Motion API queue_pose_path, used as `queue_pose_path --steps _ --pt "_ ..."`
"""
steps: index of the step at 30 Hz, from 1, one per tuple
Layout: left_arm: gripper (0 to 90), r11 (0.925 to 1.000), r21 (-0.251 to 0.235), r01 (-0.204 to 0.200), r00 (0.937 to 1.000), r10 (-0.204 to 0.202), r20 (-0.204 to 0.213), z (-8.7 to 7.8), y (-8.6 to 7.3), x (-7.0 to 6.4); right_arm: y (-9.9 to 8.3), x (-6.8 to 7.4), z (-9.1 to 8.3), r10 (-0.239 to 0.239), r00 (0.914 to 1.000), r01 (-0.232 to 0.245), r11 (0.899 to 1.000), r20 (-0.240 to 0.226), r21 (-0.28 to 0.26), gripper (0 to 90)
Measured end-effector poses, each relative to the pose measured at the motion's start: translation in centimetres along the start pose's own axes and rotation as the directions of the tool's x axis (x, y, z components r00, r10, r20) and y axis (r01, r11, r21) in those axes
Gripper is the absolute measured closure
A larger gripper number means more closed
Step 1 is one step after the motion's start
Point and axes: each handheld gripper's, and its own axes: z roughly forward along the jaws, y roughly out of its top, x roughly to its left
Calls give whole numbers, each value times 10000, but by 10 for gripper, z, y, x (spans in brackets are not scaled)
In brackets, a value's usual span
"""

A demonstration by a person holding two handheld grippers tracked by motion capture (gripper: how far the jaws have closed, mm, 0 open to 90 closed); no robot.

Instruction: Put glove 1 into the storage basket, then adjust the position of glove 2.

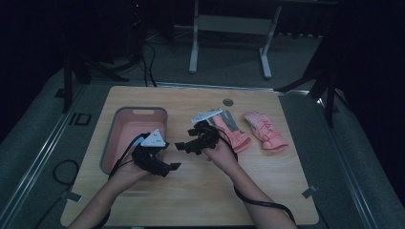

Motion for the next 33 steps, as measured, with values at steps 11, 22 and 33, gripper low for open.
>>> queue_pose_path --steps 11,22,33 --pt "142 9964 -801 -289 9986 324 428 23 4 -31 -34 -13 -28 -238 9991 230 9995 351 214 164" --pt "141 9977 -632 -245 9917 322 1248 58 -8 -54 -65 -22 -48 -331 9969 330 9995 715 22 141" --pt "35 9985 -529 -112 9932 172 1148 86 -26 -69 -90 -37 -77 457 9914 -414 9984 1230 -373 120"
